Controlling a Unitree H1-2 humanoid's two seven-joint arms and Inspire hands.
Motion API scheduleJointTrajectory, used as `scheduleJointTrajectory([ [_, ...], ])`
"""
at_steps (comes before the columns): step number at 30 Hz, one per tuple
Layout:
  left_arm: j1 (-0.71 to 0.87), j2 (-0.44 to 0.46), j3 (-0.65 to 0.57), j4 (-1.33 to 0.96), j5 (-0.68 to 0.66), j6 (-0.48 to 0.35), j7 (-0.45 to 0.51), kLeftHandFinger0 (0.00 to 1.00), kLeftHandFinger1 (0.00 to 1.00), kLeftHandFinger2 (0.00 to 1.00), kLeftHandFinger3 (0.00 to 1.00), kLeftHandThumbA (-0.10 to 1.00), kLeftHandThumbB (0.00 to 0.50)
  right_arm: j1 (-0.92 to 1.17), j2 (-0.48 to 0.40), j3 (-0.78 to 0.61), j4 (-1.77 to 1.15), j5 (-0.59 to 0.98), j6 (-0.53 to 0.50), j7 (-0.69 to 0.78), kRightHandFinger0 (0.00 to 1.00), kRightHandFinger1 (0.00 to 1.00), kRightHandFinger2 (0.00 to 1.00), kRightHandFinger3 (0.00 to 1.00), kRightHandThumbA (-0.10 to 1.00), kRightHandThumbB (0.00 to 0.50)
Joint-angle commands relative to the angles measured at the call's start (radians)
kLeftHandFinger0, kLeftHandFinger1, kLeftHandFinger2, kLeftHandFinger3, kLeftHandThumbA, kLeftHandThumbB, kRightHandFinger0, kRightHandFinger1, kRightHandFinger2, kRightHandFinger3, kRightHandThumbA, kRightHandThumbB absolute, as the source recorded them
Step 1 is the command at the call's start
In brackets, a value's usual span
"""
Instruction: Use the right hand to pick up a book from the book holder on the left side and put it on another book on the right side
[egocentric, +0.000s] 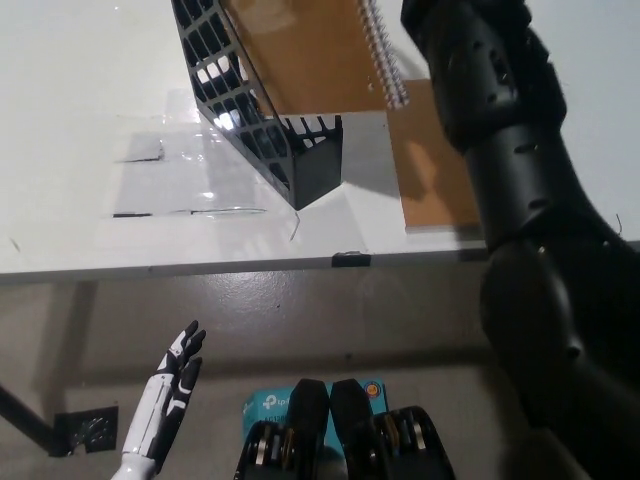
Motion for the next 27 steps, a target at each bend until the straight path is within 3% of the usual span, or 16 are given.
scheduleJointTrajectory([
  [1,-0.017,0.007,-0.003,-0.026,-0.004,-0.036,0.011,0.96,1.0,1.0,1.0,1.0,0.204,-0.194,-0.05,-0.05,-0.1,0.108,0.03,-0.016,0.0,0.29,0.71,1.0,-0.1,0.083],
  [8,-0.017,0.011,0.001,-0.024,-0.006,-0.034,0.012,0.95,1.0,1.0,1.0,1.0,0.192,-0.161,-0.134,-0.107,-0.137,0.149,0.093,-0.001,0.0,0.19,0.7,1.0,-0.1,0.047],
  [11,-0.013,0.011,0.002,-0.018,-0.007,-0.04,0.013,0.94,1.0,1.0,1.0,1.0,0.194,-0.144,-0.165,-0.136,-0.144,0.174,0.128,-0.01,0.0,0.2,0.74,1.0,-0.1,0.047],
  [13,-0.01,0.009,0.001,-0.017,-0.007,-0.038,0.014,0.94,1.0,1.0,1.0,0.99,0.185,-0.127,-0.199,-0.151,-0.145,0.185,0.171,-0.013,0.0,0.17,0.69,1.0,-0.1,0.058],
  [16,-0.006,0.009,0.002,-0.012,-0.003,-0.044,0.017,0.94,1.0,1.0,1.0,0.99,0.181,-0.105,-0.244,-0.149,-0.136,0.183,0.197,0.006,0.0,0.16,0.63,1.0,-0.1,0.033],
  [20,-0.003,0.007,0.003,-0.004,-0.005,-0.048,0.019,0.93,1.0,1.0,1.0,1.0,0.185,-0.064,-0.303,-0.122,-0.12,0.167,0.204,0.047,0.0,0.21,0.63,1.0,-0.1,0.047],
  [27,0.002,0.007,0.001,0.004,-0.01,-0.056,0.014,0.94,1.0,1.0,1.0,1.0,0.181,-0.027,-0.359,-0.113,-0.014,0.156,0.201,0.059,0.0,0.2,0.59,1.0,-0.1,0.092],
])
